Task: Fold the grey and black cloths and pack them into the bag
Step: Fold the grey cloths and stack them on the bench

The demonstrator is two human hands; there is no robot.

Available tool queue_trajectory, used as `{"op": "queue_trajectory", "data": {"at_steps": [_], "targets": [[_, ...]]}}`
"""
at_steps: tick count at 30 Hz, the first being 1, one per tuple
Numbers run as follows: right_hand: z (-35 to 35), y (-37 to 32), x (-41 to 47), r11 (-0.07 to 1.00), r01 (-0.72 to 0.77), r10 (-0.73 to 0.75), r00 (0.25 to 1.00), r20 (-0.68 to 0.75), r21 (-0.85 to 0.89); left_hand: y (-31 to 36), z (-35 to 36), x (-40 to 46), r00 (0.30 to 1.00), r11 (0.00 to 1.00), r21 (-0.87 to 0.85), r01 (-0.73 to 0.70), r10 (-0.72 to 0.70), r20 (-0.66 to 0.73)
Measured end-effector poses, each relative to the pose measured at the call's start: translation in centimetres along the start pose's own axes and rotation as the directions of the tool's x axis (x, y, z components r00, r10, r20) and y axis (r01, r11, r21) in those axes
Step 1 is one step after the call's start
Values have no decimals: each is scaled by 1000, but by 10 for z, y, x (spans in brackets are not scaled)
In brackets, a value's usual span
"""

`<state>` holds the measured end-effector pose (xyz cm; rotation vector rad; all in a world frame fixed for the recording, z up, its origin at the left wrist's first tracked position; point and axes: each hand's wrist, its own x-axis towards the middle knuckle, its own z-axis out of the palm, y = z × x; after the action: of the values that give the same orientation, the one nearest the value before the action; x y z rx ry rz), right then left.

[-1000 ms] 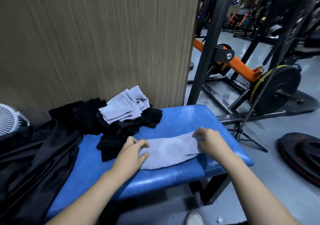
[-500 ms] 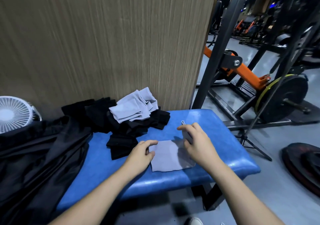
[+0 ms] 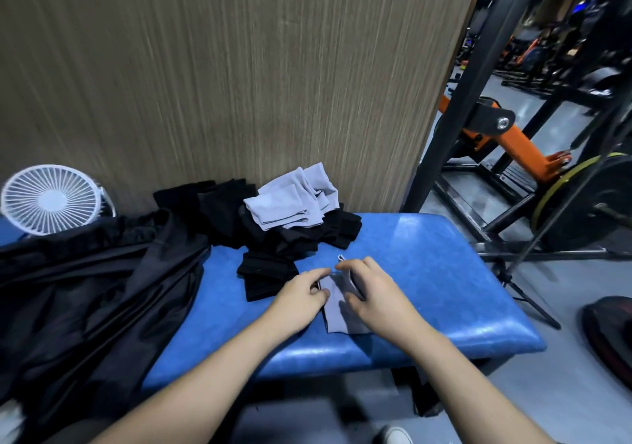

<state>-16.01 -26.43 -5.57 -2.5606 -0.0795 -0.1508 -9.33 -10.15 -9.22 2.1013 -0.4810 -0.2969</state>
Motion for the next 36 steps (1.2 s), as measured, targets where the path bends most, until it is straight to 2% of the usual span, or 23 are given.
{"op": "queue_trajectory", "data": {"at_steps": [4,8,11,14,15,18,22,28,36], "targets": [[4,1,0,1000,2,-1,997,73,-5,0,-2,1,1000,999,-37,3,-3,13],[7,-1,1,992,-66,48,985,165,108,2,-2,2,1000,996,-87,20,-20,3],[4,-1,0,975,-101,59,977,205,200,2,1,-1,999,999,-14,46,-46,-13],[-5,3,-1,948,-81,36,988,151,307,4,4,-8,999,998,55,-26,28,-33],[-8,6,-1,961,-55,30,995,96,272,4,5,-10,997,993,102,-62,68,-47],[-15,17,-2,999,52,-52,998,-47,-5,7,4,-18,966,927,314,-204,243,-90],[-18,32,-5,995,38,-40,999,-15,-95,17,0,-23,937,836,457,-303,349,-16],[-20,44,-4,982,-34,52,994,93,-184,7,5,-18,936,664,661,-349,276,218],[-23,47,1,957,-84,146,967,208,-279,-6,3,-17,925,615,693,-378,215,313]]}}
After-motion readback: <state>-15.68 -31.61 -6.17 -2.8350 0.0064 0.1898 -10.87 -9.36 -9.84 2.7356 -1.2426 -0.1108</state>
